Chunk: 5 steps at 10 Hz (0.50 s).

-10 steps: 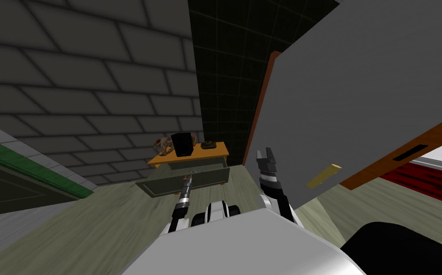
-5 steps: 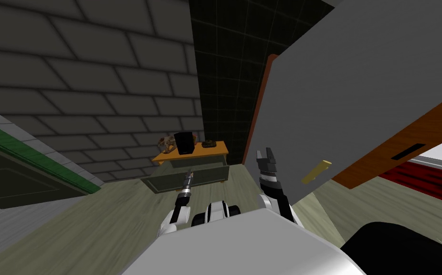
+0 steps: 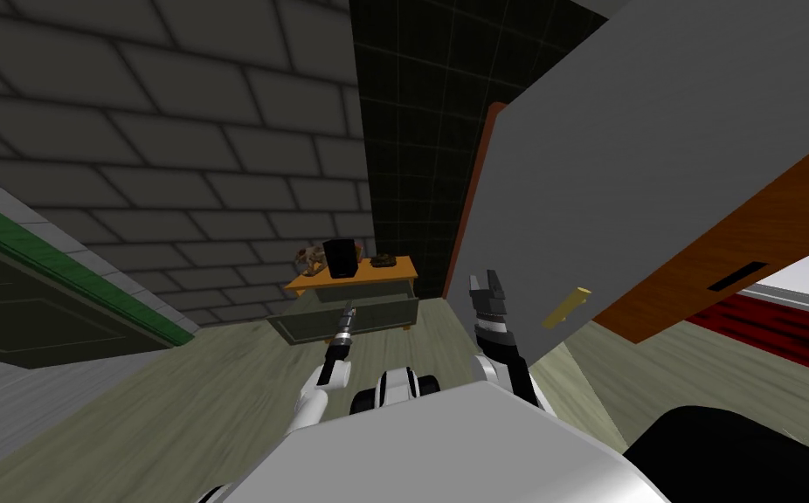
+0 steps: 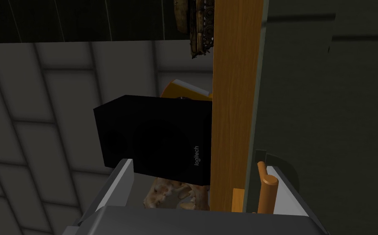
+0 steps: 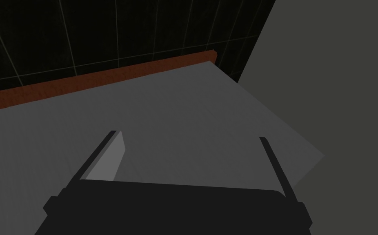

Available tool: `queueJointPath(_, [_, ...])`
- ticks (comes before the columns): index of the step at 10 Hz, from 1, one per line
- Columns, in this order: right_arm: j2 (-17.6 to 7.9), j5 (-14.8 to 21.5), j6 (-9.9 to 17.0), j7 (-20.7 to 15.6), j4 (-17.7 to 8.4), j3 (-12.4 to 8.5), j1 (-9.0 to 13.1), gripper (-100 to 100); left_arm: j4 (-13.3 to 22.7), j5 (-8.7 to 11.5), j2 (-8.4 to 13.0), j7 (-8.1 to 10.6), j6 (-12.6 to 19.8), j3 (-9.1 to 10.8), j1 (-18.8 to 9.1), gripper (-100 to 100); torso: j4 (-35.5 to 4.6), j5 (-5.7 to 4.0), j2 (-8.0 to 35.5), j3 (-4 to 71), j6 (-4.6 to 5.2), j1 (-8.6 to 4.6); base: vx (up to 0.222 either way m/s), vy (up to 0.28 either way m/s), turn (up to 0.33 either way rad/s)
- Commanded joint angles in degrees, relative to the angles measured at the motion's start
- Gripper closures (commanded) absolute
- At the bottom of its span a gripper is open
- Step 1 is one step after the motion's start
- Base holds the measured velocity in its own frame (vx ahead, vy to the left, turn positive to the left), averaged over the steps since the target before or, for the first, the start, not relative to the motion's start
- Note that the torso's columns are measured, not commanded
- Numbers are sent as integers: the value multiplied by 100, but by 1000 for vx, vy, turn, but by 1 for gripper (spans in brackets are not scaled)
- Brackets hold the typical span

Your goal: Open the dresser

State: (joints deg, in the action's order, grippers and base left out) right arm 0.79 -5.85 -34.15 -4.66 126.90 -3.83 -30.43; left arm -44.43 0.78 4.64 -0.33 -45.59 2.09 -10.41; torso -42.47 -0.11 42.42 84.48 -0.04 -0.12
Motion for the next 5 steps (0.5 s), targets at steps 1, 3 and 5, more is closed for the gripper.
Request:
queueJointPath(1, [0,0,0,0,0,0,0,0,9,-1,-2,0,5,-2,12,0,5,2,-8,5,2,3,0,0,0])
queueJointPath(3, [0,0,0,0,0,0,0,0,17,-1,-3,0,13,-3,20,0,13,8,-12,7,4,9,0,0,0])
queueJointPath(5, [0,0,0,0,0,0,0,0,20,-1,-3,0,16,-3,23,0,16,10,-13,8,4,11,0,0,0])
